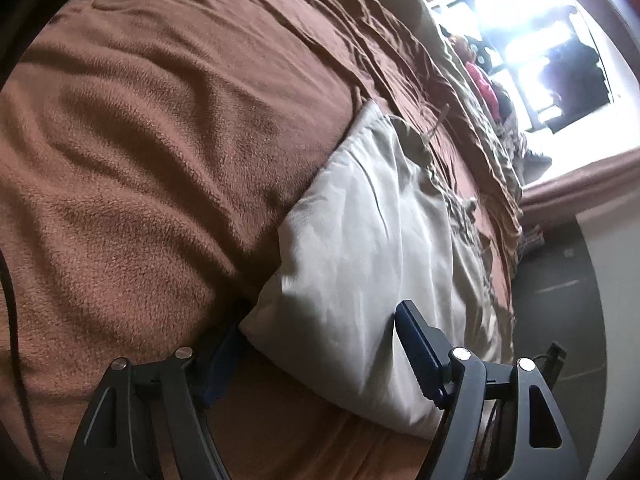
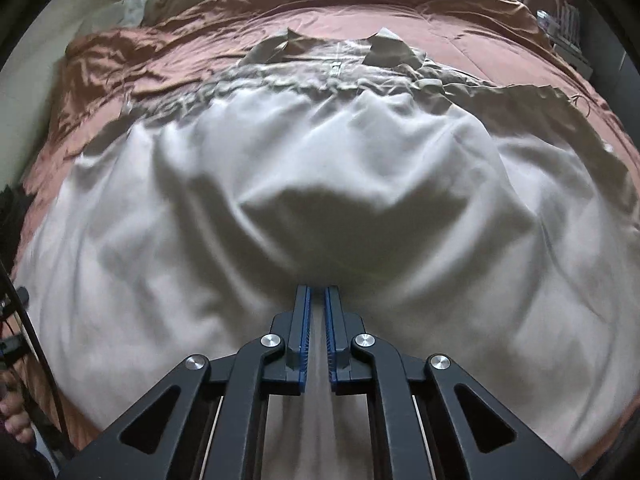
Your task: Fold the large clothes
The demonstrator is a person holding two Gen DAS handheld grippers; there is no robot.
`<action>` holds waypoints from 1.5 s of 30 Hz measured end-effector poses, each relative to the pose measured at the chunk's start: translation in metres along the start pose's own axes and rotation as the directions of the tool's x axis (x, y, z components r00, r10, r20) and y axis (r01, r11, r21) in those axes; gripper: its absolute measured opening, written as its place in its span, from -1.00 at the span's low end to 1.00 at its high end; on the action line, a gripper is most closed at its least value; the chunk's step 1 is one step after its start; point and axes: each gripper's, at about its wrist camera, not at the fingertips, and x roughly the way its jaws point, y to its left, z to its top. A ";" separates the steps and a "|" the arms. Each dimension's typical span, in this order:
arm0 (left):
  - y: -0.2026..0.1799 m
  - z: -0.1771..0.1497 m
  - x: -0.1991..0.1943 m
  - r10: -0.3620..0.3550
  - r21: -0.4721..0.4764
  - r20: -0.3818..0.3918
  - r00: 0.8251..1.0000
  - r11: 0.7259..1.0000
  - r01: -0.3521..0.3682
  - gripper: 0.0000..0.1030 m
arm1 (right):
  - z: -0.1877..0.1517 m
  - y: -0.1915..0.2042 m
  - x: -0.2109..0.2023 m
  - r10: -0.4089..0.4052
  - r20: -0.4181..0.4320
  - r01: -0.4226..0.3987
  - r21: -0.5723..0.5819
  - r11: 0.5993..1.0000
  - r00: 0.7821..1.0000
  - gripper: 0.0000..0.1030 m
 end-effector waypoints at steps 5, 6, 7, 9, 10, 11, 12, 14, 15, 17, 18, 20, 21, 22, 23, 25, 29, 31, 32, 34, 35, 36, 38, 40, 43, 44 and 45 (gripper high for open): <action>-0.003 0.005 0.003 -0.006 -0.060 0.008 1.000 0.998 0.007 0.46 | 0.000 -0.002 0.004 0.000 0.029 0.000 0.001 1.000 1.000 -0.94; -0.003 0.005 0.001 -0.016 -0.069 0.013 1.000 0.998 0.016 0.47 | 0.000 -0.003 0.004 0.005 0.029 -0.005 0.003 1.000 1.000 -0.94; -0.003 0.005 -0.002 -0.036 -0.075 0.021 0.999 0.996 0.037 0.46 | 0.000 -0.005 0.003 0.017 0.029 -0.018 0.012 1.000 0.999 -0.94; -0.004 0.004 -0.014 -0.119 -0.079 0.055 0.991 0.989 0.123 0.46 | 0.000 -0.011 0.003 0.047 0.025 -0.048 0.034 0.998 0.999 -0.94; -0.005 0.003 -0.019 -0.150 -0.071 0.070 0.986 0.985 0.155 0.46 | 0.000 -0.012 0.000 0.057 0.023 -0.058 0.040 0.998 0.998 -0.94; -0.008 0.002 -0.026 -0.194 -0.053 0.091 0.977 0.978 0.200 0.46 | 0.000 -0.014 0.000 0.064 0.022 -0.065 0.043 0.997 0.998 -0.94; -0.012 0.001 -0.032 -0.237 -0.030 0.108 0.966 0.970 0.241 0.46 | -0.001 -0.016 0.000 0.073 0.020 -0.074 0.048 0.996 0.997 -0.94; -0.020 0.000 -0.036 -0.272 0.009 0.116 0.955 0.962 0.273 0.46 | 0.000 -0.018 -0.001 0.083 0.018 -0.084 0.055 0.995 0.996 -0.94; -0.025 -0.001 -0.035 -0.263 0.024 0.107 0.959 0.965 0.262 0.46 | -0.001 -0.020 -0.001 0.090 0.016 -0.091 0.059 0.994 0.996 -0.94; -0.032 -0.002 -0.029 -0.228 0.049 0.089 0.969 0.973 0.225 0.46 | -0.001 -0.022 -0.003 0.102 0.012 -0.103 0.067 0.992 0.995 -0.94; -0.033 -0.001 -0.025 -0.220 0.056 0.082 0.972 0.975 0.216 0.46 | -0.002 -0.023 -0.003 0.107 0.011 -0.108 0.070 0.992 0.994 -0.94; -0.038 -0.001 -0.016 -0.171 0.078 0.054 0.984 0.983 0.167 0.46 | -0.003 -0.023 -0.003 0.114 0.010 -0.114 0.076 0.991 0.993 -0.94; -0.039 -0.002 -0.012 -0.141 0.089 0.044 0.989 0.987 0.137 0.46 | -0.003 -0.023 -0.004 0.115 0.010 -0.115 0.077 0.990 0.993 -0.94; -0.041 -0.002 -0.006 -0.109 0.105 0.032 0.994 0.989 0.105 0.46 | -0.004 -0.021 -0.004 0.113 0.010 -0.113 0.080 0.990 0.994 -0.94; -0.043 -0.002 -0.002 -0.083 0.118 0.026 0.996 0.990 0.080 0.46 | -0.004 -0.021 -0.004 0.112 0.010 -0.112 0.080 0.990 0.994 -0.94; -0.044 -0.001 0.002 -0.043 0.133 0.024 0.999 0.990 0.040 0.32 | -0.003 -0.021 -0.004 0.112 0.010 -0.113 0.083 0.990 0.994 -0.94; -0.036 0.004 -0.009 -0.049 0.105 0.053 0.997 0.994 0.043 -0.41 | -0.002 -0.021 -0.003 0.125 0.011 -0.126 0.094 0.988 0.992 -0.94; -0.037 0.005 -0.013 -0.055 0.108 0.053 0.997 0.993 0.049 -0.64 | -0.001 -0.022 -0.004 0.136 0.012 -0.137 0.102 0.985 0.991 -0.94; -0.040 0.005 -0.016 -0.062 0.116 0.058 0.996 0.992 0.055 -0.67 | -0.001 -0.023 -0.005 0.144 0.012 -0.144 0.107 0.984 0.990 -0.94; -0.049 0.005 -0.022 -0.077 0.131 0.075 0.994 0.989 0.067 -0.73 | -0.001 -0.024 -0.011 0.164 0.022 -0.165 0.113 0.980 0.986 -0.94; -0.055 0.003 -0.026 -0.092 0.139 0.082 0.992 0.987 0.080 -0.73 | -0.002 -0.023 -0.016 0.167 0.034 -0.170 0.109 0.979 0.985 -0.94; -0.062 0.002 -0.030 -0.105 0.153 0.088 0.991 0.984 0.091 -0.74 | -0.003 -0.022 -0.023 0.167 0.045 -0.171 0.097 0.981 0.985 -0.93; -0.079 0.002 -0.036 -0.129 0.182 0.094 0.987 0.977 0.110 -0.75 | -0.005 -0.016 -0.038 0.155 0.071 -0.159 0.051 0.986 0.985 -0.93; -0.097 0.001 -0.043 -0.154 0.213 0.099 0.983 0.968 0.130 -0.76 | -0.012 -0.011 -0.053 0.150 0.091 -0.152 0.022 0.988 0.985 -0.92; -0.127 -0.001 -0.052 -0.198 0.260 0.098 0.975 0.951 0.167 -0.77 | -0.030 -0.011 -0.062 0.163 0.088 -0.166 0.023 0.986 0.983 -0.92; -0.136 -0.001 -0.054 -0.207 0.273 0.097 0.974 0.946 0.174 -0.78 | -0.036 -0.013 -0.061 0.168 0.080 -0.171 0.035 0.985 0.983 -0.92; -0.148 -0.001 -0.055 -0.219 0.291 0.093 0.971 0.939 0.183 -0.78 | -0.043 -0.016 -0.060 0.174 0.071 -0.178 0.053 0.983 0.982 -0.92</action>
